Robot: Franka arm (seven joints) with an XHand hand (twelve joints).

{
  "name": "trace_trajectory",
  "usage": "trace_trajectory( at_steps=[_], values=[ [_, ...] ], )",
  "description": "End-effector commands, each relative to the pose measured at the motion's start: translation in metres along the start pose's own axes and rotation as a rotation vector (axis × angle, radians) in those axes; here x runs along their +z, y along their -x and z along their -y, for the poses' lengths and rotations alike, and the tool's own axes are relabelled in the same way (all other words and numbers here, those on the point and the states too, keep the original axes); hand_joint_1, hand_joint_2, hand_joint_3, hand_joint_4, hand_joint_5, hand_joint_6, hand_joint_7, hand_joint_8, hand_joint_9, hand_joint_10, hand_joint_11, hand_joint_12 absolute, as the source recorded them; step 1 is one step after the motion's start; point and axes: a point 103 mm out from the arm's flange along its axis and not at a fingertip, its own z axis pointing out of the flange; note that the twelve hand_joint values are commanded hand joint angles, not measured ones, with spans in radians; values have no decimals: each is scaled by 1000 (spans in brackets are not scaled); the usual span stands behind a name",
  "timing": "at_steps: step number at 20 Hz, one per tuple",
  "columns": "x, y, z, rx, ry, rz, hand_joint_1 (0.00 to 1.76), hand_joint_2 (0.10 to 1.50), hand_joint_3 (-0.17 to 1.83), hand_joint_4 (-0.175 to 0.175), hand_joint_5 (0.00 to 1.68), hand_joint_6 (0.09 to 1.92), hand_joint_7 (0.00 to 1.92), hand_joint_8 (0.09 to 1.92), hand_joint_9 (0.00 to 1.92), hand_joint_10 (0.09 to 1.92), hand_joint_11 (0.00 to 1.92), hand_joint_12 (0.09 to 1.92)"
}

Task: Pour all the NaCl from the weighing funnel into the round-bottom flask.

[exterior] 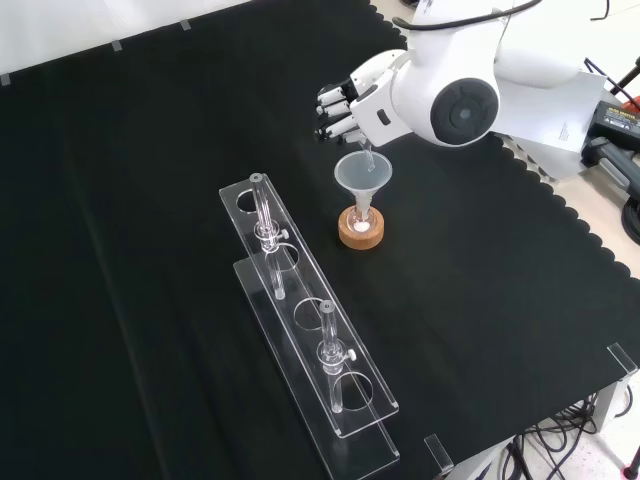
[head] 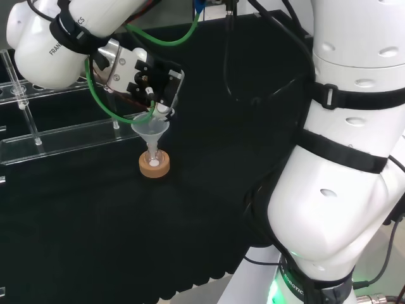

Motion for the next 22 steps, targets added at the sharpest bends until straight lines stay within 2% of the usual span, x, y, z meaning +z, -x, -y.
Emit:
trace_trajectory(
  at_steps=[1, 22],
  values=[
    [-1, 0, 0, 10, -2, 20, 1127, 635, 696, 175, 1275, 687, 450, 679, 842, 366, 799, 1037],
    [-6, -1, 3, 15, -5, 68, 1127, 633, 697, 175, 1277, 684, 442, 678, 836, 368, 805, 1035]
  ],
)
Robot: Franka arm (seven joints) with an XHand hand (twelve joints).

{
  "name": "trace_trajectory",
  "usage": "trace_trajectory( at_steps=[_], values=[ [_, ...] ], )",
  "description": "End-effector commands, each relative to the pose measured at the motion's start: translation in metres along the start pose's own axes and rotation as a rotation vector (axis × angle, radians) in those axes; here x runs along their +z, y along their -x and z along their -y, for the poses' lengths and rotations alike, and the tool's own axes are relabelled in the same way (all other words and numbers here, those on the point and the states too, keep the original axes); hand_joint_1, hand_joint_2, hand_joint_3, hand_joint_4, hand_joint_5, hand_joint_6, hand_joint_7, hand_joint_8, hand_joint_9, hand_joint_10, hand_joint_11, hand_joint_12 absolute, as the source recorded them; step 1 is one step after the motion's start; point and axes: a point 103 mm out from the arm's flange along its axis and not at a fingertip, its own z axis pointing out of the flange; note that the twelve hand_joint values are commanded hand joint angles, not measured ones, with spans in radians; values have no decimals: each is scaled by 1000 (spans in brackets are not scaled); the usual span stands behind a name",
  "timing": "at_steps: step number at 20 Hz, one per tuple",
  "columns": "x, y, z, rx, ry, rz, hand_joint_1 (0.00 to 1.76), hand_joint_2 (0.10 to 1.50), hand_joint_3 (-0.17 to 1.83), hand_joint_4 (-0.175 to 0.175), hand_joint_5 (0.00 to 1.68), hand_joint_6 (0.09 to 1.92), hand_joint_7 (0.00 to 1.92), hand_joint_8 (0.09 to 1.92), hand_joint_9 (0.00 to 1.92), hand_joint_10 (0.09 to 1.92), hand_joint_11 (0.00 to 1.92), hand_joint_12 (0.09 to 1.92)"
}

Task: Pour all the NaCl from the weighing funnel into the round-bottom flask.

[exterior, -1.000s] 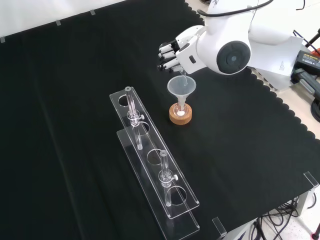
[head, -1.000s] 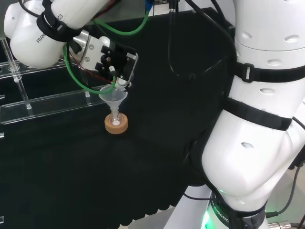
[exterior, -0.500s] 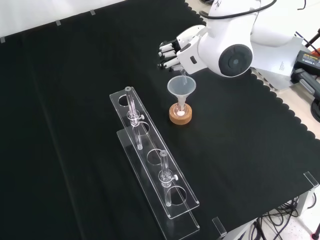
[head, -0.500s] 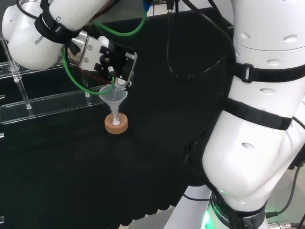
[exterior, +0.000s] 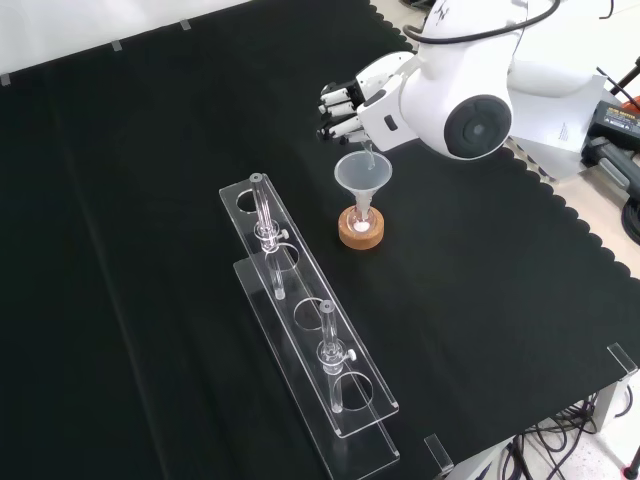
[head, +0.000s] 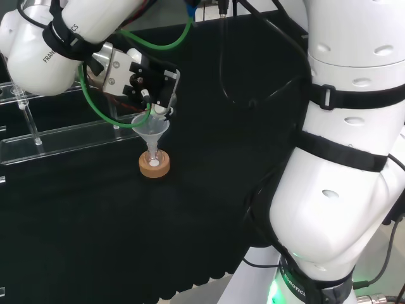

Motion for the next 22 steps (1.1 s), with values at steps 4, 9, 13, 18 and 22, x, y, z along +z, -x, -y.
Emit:
trace_trajectory(
  at_steps=[4, 9, 13, 18, 22],
  values=[
    [0, 0, -1, 1, 1, 20, 1127, 633, 698, 175, 1278, 683, 439, 677, 833, 368, 807, 1034],
    [-1, 0, -1, 1, 0, 30, 1128, 632, 698, 175, 1279, 681, 437, 677, 830, 367, 809, 1031],
    [-1, 1, 0, 3, -3, 31, 1128, 632, 698, 175, 1279, 680, 435, 677, 829, 368, 810, 1030],
    [1, 3, 1, 3, 1, 11, 1128, 632, 698, 175, 1280, 679, 433, 677, 828, 369, 810, 1028],
    [3, 6, 3, 1, 9, -24, 1128, 631, 698, 175, 1281, 678, 432, 677, 828, 369, 811, 1027]
  ],
)
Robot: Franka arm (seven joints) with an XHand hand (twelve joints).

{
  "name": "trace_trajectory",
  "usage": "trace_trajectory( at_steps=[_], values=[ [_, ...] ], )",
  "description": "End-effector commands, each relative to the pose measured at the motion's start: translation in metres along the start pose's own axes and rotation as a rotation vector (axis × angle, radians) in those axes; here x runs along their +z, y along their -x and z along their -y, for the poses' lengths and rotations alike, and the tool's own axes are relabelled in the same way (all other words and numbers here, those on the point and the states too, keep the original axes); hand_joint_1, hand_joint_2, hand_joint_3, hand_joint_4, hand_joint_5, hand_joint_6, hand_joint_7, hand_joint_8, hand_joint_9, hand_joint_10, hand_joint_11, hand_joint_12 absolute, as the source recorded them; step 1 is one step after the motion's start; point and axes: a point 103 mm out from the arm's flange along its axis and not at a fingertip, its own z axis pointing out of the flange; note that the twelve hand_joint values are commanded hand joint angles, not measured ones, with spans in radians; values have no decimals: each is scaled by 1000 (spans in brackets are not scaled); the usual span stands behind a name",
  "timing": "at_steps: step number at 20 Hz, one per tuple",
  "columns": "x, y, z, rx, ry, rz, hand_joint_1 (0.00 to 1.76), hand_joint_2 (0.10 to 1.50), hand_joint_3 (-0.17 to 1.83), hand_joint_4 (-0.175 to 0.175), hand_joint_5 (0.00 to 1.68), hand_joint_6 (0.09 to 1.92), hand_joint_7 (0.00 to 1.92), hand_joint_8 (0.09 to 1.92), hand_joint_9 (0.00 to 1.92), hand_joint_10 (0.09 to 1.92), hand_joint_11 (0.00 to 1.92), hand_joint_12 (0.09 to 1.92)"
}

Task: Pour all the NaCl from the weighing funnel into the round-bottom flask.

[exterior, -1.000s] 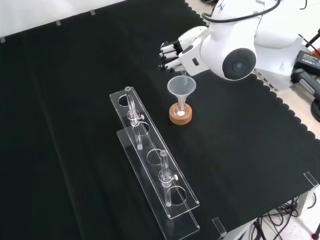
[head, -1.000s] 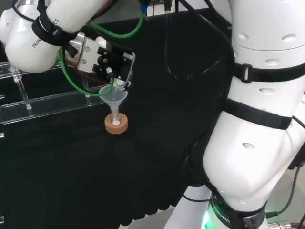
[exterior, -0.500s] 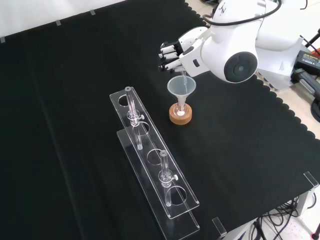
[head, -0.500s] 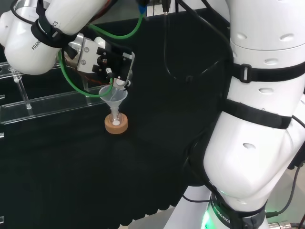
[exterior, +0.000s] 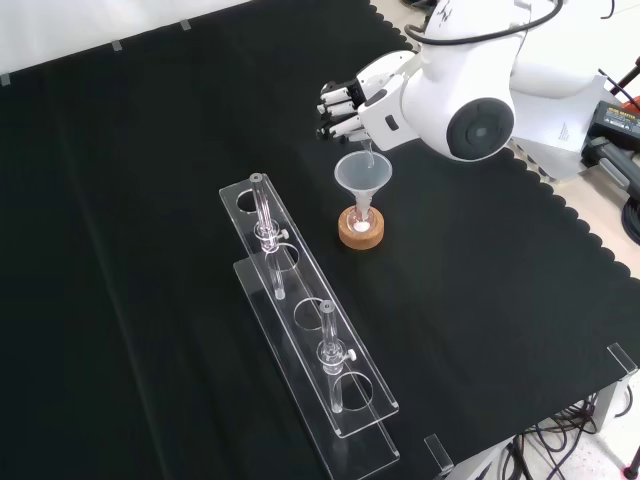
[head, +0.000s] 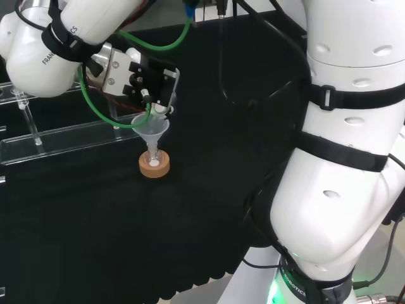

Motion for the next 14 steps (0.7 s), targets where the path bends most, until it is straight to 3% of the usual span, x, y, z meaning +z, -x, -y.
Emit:
trace_trajectory(
  at_steps=[1, 8, 14],
  values=[
    [4, 4, 2, -5, 9, -47, 1128, 631, 698, 175, 1281, 678, 432, 677, 828, 369, 811, 1026],
    [16, 14, 2, -11, 5, -131, 1129, 631, 699, 175, 1282, 676, 431, 678, 828, 370, 812, 1025],
    [27, 26, 1, -23, 11, -250, 1129, 631, 698, 175, 1282, 674, 431, 678, 827, 371, 813, 1023]
  ],
)
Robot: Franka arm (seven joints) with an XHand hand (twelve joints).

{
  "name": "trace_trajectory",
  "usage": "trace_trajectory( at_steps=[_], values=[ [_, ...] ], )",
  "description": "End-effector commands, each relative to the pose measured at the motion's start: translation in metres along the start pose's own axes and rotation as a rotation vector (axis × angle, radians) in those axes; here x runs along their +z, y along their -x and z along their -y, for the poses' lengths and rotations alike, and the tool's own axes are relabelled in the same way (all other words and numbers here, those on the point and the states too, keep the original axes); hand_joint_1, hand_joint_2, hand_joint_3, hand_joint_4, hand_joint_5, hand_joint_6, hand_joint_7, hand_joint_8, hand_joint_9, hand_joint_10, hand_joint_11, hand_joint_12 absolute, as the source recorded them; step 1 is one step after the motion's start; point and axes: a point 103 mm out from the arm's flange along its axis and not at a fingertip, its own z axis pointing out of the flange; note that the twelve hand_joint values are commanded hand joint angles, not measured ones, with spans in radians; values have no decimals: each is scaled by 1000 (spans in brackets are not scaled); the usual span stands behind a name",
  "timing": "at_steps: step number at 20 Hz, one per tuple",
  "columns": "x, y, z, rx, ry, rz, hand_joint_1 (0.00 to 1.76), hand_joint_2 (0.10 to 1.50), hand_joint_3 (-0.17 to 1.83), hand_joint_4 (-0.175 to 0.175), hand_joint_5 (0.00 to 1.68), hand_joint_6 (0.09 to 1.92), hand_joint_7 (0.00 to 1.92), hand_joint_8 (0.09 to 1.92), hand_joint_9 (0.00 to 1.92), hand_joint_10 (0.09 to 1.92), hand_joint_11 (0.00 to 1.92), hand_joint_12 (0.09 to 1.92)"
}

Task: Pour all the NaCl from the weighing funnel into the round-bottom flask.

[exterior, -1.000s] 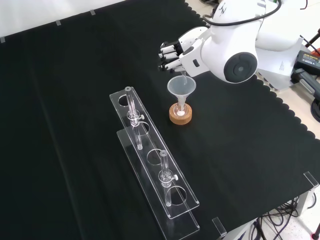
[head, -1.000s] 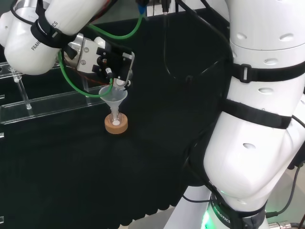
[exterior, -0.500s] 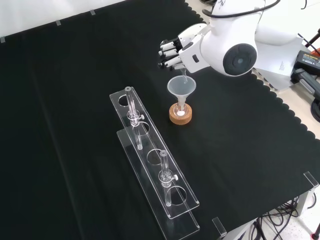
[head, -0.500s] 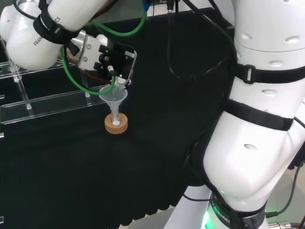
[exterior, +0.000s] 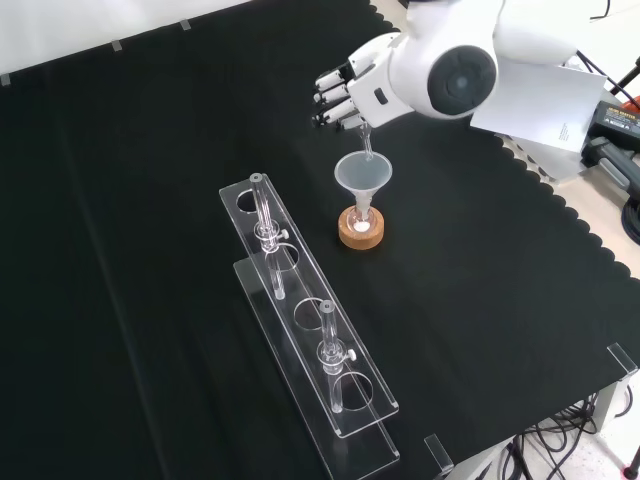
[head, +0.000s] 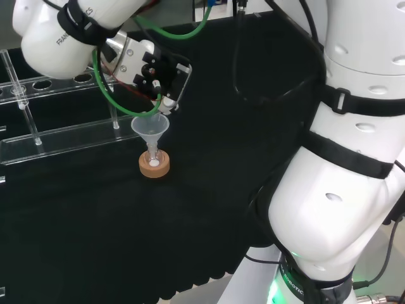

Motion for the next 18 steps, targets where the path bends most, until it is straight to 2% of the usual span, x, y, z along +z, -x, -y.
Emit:
trace_trajectory(
  at_steps=[1, 8, 14, 18],
  values=[
    [12, 14, -1, -15, -2, -124, 1129, 631, 698, 175, 1282, 674, 431, 678, 827, 371, 813, 1023],
    [18, 21, -3, -37, 4, -230, 1129, 631, 698, 175, 1283, 674, 431, 679, 827, 372, 814, 1022],
    [26, 29, -6, -53, -17, -366, 1129, 631, 698, 175, 1283, 673, 430, 678, 827, 373, 815, 1021],
    [31, 34, -6, -47, -4, -445, 1129, 631, 698, 175, 1283, 674, 430, 679, 827, 373, 815, 1021]
  ],
)
